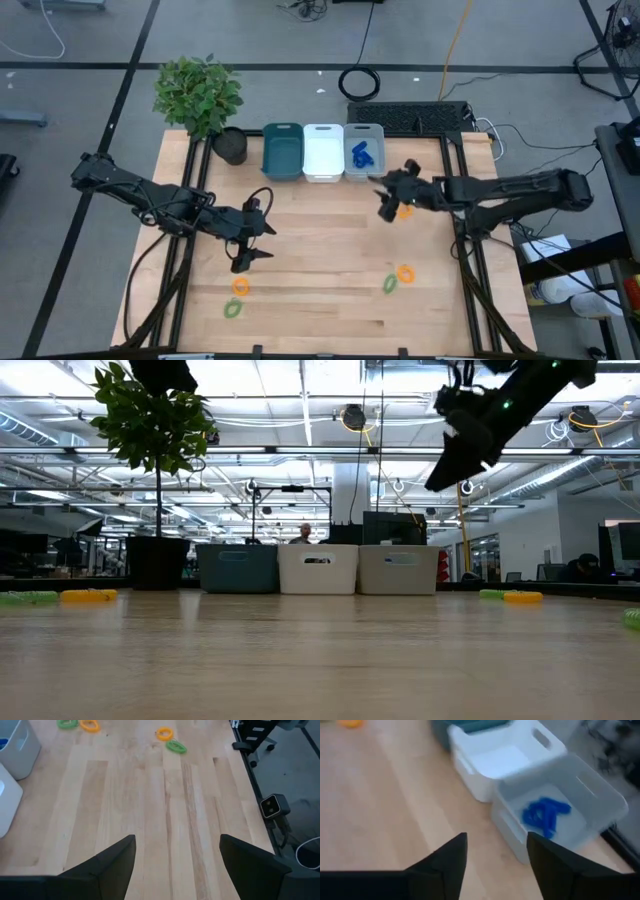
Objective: Sort spring keychains
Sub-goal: Put the green spring keychain in the white bin
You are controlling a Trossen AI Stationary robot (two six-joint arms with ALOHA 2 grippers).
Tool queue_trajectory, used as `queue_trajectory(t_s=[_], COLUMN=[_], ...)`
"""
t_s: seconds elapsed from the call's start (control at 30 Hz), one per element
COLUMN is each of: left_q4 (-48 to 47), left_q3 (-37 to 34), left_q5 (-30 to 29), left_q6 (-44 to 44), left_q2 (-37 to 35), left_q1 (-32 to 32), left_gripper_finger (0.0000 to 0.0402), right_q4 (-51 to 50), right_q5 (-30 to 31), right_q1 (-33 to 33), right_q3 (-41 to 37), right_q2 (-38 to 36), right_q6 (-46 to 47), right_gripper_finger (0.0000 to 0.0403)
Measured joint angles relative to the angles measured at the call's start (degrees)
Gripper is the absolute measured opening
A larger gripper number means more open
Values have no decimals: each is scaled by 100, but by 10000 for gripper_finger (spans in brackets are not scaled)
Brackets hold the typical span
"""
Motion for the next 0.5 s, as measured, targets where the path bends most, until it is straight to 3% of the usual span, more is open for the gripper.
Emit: queue_trajectory(t_s=[0.3,0.5], left_q4=[0,0], left_q3=[0,0], left_q5=[-2,-2], left_q6=[-114,-105], left_q2=[0,0], left_q1=[0,0], left_gripper_finger=[292,292], right_q4=[-973,-1201], right_q5=[-868,-1199], right_q1=[-1312,-1727], right_q3=[0,2], right_q2=[4,84], right_q6=[991,1250], right_gripper_finger=[215,213])
